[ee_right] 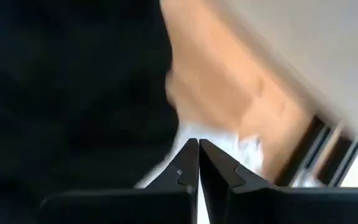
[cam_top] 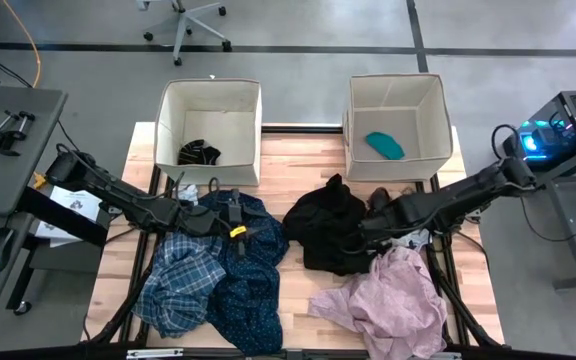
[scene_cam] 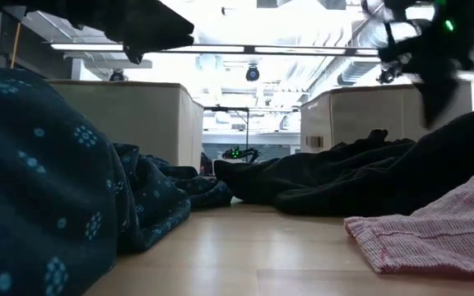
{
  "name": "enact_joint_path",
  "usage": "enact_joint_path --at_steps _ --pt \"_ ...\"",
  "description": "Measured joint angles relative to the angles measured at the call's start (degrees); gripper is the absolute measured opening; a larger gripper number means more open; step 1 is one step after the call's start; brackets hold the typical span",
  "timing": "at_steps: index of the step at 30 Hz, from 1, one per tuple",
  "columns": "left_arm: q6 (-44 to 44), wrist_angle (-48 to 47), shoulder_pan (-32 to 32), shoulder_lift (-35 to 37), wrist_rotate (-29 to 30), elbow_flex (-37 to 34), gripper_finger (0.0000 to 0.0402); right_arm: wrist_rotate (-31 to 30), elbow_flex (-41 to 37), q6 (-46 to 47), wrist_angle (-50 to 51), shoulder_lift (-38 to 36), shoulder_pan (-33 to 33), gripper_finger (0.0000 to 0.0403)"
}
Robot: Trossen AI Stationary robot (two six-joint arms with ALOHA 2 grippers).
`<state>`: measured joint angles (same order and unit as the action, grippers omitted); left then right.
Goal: Sort clothes
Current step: Put the top pair of white socks into the right laundry bin
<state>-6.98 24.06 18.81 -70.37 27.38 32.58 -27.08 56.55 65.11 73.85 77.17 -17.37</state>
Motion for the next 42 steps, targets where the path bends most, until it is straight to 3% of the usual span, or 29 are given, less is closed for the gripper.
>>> enact_joint_path --at_steps 3,8,15,20,26,37,42 --pt "0.0 0.1 0.0 0.0 0.0 0.0 0.0131 -5.4 5.3 -2.6 -1.5 0.0 -0.8 0.0" --pt "0.0 0.1 0.0 0.0 -0.1 0.0 0.0131 2.5 7.0 -3.0 0.4 0.0 -0.2 0.0" --pt "0.1 -0.1 0.0 0.0 -0.2 0.0 0.0131 15.6 -5.6 0.9 -1.0 0.0 2.9 0.0011" --pt "0.1 -0.2 0.0 0.0 -0.2 0.0 0.0131 24.3 -15.4 0.6 -11.5 0.0 5.8 0.0076" --pt "0.1 -0.2 0.0 0.0 -0.2 0.0 0.0131 25.8 -20.6 8.1 -12.0 0.0 9.3 0.0155" --pt "0.1 -0.2 0.0 0.0 -0.2 0.0 0.0131 16.7 -17.9 8.1 -8.3 0.0 9.5 0.0145" --pt "0.1 -0.2 0.0 0.0 -0.2 0.0 0.0131 17.8 -20.8 8.0 -14.3 0.0 10.7 0.0144"
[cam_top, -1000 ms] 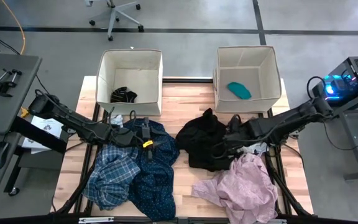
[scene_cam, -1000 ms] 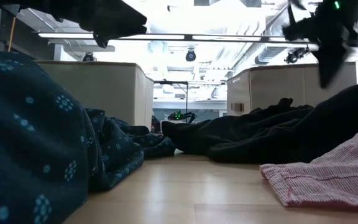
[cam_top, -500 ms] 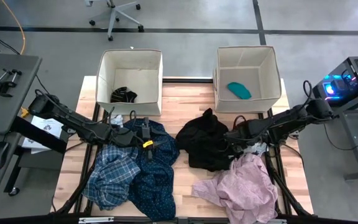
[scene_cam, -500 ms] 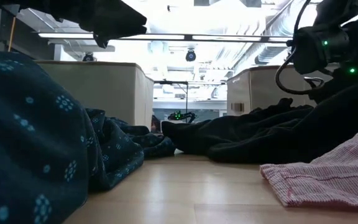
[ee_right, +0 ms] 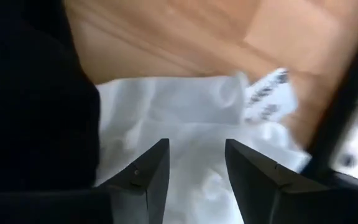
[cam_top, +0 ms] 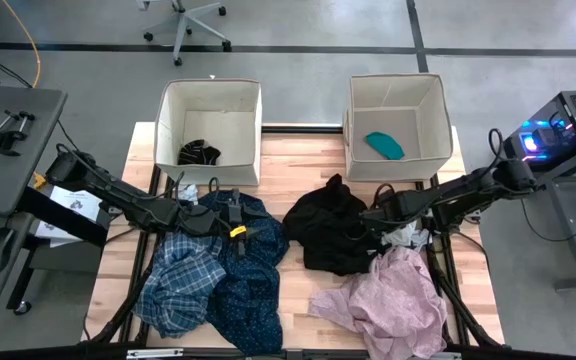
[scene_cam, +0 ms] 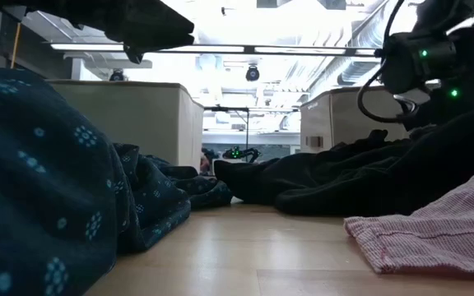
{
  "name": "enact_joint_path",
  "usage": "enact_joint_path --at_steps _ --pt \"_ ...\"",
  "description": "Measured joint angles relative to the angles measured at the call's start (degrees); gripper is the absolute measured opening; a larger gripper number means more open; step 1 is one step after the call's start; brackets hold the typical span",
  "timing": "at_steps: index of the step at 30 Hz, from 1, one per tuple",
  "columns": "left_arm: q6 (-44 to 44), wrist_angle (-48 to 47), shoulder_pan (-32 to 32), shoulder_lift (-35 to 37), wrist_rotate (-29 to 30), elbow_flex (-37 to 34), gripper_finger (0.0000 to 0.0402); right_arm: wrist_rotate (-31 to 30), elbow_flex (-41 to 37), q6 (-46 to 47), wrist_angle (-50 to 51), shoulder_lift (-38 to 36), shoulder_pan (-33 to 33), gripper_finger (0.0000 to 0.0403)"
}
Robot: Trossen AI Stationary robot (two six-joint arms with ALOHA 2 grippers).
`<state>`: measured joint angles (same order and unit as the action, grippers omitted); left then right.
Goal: Sort clothes
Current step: Put the top pair of white socks into the right laundry bin
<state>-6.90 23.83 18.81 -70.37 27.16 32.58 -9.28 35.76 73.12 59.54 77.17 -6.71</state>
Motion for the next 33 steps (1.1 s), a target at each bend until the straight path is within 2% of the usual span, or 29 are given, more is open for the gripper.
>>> enact_joint_path --at_steps 5,8,11,24,28,33 --pt "0.0 0.0 0.0 0.0 0.0 0.0 0.0131 2.1 -4.9 0.0 -7.1 -0.3 0.6 0.0118" --pt "0.0 0.0 0.0 0.0 0.0 0.0 0.0131 1.8 -5.2 -1.0 -8.2 -0.3 0.3 0.0066" --pt "0.0 0.0 0.0 0.0 0.0 0.0 0.0131 -1.6 -2.7 -3.5 -7.2 0.2 -0.9 0.0013" --pt "-0.5 0.0 0.0 0.0 0.0 0.0 0.0131 -22.0 19.7 -5.7 9.1 0.0 -8.0 0.0003" --pt "-0.4 0.0 0.0 0.0 0.0 0.0 0.0131 -29.3 25.8 -11.8 7.4 0.0 -10.1 0.0002" --pt "3.7 0.4 0.0 0.0 0.0 0.0 0.0131 -35.1 30.0 -27.4 -4.1 0.0 -11.7 0.0001"
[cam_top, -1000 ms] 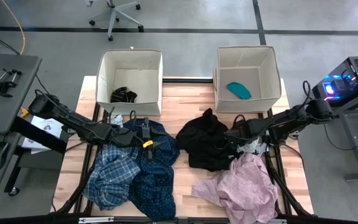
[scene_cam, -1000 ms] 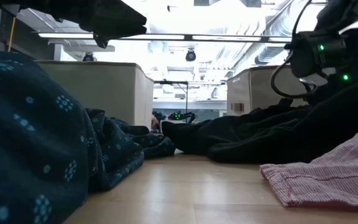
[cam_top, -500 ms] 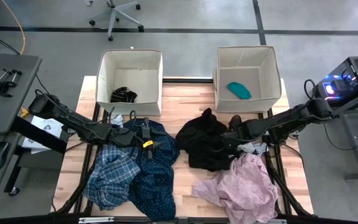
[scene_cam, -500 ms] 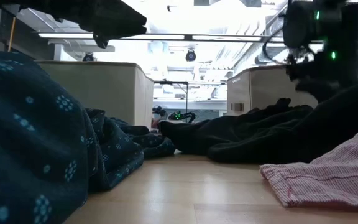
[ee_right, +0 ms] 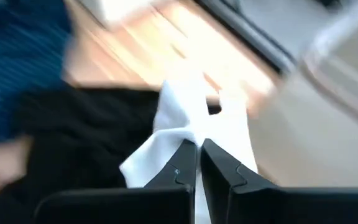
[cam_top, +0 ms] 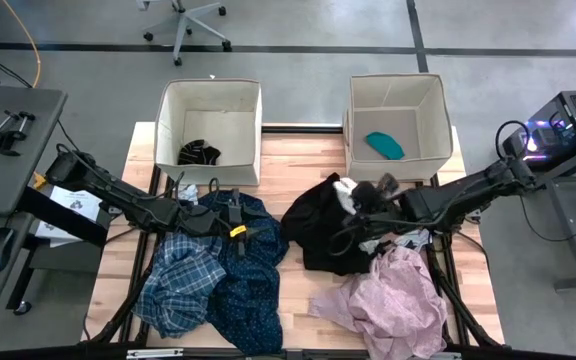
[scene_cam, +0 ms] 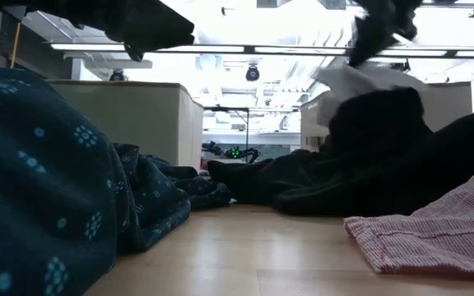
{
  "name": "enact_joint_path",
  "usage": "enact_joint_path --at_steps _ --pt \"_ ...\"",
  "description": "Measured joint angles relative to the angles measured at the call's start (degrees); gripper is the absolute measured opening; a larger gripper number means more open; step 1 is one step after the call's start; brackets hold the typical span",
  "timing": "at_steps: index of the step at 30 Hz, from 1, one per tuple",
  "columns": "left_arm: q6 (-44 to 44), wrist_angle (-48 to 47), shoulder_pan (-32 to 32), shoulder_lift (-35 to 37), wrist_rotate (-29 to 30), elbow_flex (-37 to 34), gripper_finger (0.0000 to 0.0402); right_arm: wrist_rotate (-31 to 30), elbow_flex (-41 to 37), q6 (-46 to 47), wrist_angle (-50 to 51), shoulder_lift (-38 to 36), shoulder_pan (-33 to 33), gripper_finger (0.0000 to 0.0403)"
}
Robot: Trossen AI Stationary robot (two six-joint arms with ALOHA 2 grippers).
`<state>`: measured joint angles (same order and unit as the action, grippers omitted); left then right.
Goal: Sort clothes
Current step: Put the top pair of white socks into the right laundry bin
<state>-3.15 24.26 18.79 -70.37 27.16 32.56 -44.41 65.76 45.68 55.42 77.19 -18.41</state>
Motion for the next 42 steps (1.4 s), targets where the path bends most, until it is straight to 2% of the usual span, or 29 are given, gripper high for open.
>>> enact_joint_path --at_steps 4,9,14,20,25,30,34,38,42 --pt "6.4 0.8 0.0 0.0 -2.0 0.0 0.0131 0.7 -1.1 -16.1 -16.6 0.0 0.0 0.0001" --pt "13.4 2.9 0.0 0.0 -4.2 0.0 0.0131 6.4 -6.1 -31.2 -35.9 0.0 0.5 0.0001" --pt "22.7 2.1 1.4 1.4 -3.9 0.7 0.0132 16.1 -12.8 -37.5 -52.5 0.0 2.3 0.0001" --pt "33.6 -0.8 8.1 10.3 -2.4 0.8 0.0132 30.8 -21.6 -41.9 -73.7 1.2 3.8 0.0001" --pt "35.1 -0.3 12.6 17.4 2.2 0.9 0.0132 35.3 -23.0 -45.7 -87.8 7.1 4.6 0.0" --pt "33.5 -2.0 12.8 18.4 2.1 0.9 0.0132 38.9 -15.6 -49.1 -88.1 15.4 6.1 0.0" --pt "30.4 -4.9 12.8 16.2 2.2 0.9 0.0132 38.9 -8.2 -49.6 -78.5 20.2 7.5 0.0" --pt "25.5 -7.6 12.8 13.4 2.2 0.9 0.0132 36.5 -2.6 -49.2 -67.4 23.6 8.0 0.0" --pt "22.1 -8.8 12.6 9.1 3.8 0.9 0.0132 32.4 -0.2 -48.6 -61.5 25.6 7.8 0.0"
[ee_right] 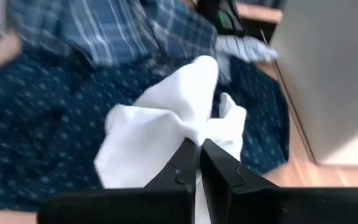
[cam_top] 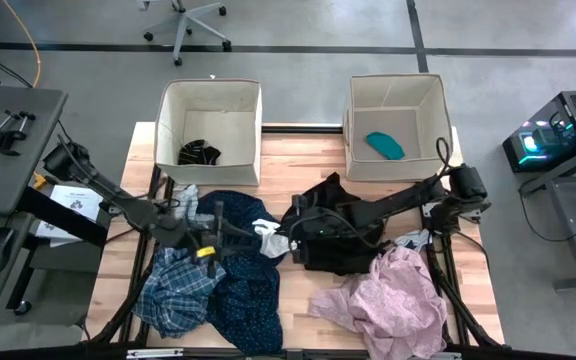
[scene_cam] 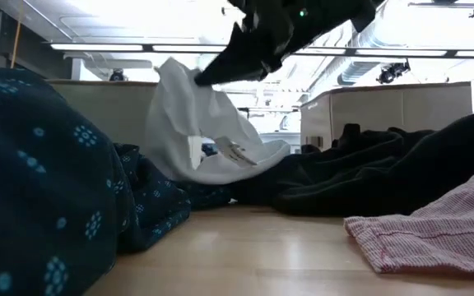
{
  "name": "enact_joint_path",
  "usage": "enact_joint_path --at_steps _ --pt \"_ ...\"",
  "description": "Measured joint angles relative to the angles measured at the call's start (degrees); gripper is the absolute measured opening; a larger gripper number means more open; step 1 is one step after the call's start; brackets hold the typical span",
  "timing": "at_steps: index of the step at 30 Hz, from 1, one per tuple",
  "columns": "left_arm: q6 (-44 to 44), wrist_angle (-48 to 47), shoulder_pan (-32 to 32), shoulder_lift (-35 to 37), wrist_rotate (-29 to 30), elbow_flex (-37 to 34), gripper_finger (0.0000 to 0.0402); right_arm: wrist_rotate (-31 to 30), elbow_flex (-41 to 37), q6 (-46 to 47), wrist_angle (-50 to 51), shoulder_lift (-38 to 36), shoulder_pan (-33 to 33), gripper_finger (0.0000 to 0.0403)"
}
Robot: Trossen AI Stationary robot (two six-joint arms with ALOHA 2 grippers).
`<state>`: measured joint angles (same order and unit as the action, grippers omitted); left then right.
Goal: Sort clothes
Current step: Put the top pair of white socks into the right laundry bin
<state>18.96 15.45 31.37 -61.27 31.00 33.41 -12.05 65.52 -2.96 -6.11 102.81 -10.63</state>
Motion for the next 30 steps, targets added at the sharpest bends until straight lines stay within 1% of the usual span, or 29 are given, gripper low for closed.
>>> enact_joint_path --at_steps 2,5,12,14,17,18,20,24,27,30 --pt "-2.3 0.2 -0.5 -2.5 0.5 0.0 0.0136 -0.1 -0.1 0.7 1.0 0.2 0.0 0.0" --pt "-6.1 0.6 -2.2 -5.9 0.9 0.0 0.0154 -0.2 -0.7 1.8 1.2 0.2 0.0 0.0" --pt "-14.5 2.5 -9.2 -12.6 0.9 0.0 0.0231 0.2 -0.8 1.9 1.7 0.2 0.0 0.0" --pt "-17.8 2.4 -11.3 -13.9 -2.3 0.0 0.025 0.3 -0.8 2.0 1.7 0.2 0.0 0.0" --pt "-22.0 2.5 -14.0 -15.8 -10.4 0.0 0.0265 0.3 -0.8 1.9 1.7 0.2 0.0 0.0" --pt "-23.3 2.4 -14.7 -16.5 -12.7 0.0 0.0266 0.3 -0.8 1.9 1.7 0.2 0.0 0.0" --pt "-25.6 2.4 -15.9 -18.1 -15.0 0.0 0.0264 0.3 -0.8 1.7 1.6 0.2 0.0 0.0" --pt "-27.3 3.0 -17.6 -20.9 -15.5 0.0 0.025 0.8 -0.8 1.5 1.6 0.2 0.0 0.0" --pt "-27.3 6.1 -18.2 -23.0 -15.9 0.0 0.0237 2.1 -0.8 1.5 1.6 0.2 0.0 0.0" --pt "-25.7 10.3 -18.8 -25.0 -19.3 0.0 0.0212 2.5 -0.9 1.6 1.2 0.2 0.0 0.0001"
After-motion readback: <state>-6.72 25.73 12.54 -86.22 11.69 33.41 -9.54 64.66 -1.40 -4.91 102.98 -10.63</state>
